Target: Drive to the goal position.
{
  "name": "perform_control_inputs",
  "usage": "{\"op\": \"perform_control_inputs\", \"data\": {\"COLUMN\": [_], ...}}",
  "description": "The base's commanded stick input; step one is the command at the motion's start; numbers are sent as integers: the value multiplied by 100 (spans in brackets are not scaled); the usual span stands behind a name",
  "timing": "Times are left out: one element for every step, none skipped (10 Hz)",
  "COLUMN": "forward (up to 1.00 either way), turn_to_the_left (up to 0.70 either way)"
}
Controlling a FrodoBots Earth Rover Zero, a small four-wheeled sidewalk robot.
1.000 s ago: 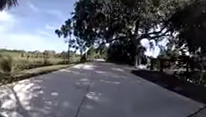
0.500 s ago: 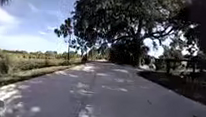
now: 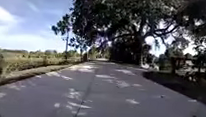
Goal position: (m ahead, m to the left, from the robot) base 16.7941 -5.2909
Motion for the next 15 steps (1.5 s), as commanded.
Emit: {"op": "perform_control_inputs", "data": {"forward": [100, 100, 100, 100, 100, 100, 100, 100, 100, 100, 100, 100, 100, 100, 100], "turn_to_the_left": [-38, -32, -17, -2, 0, 0, 0, 0, 0, 0, 0, 0, 0, 0, 0]}}
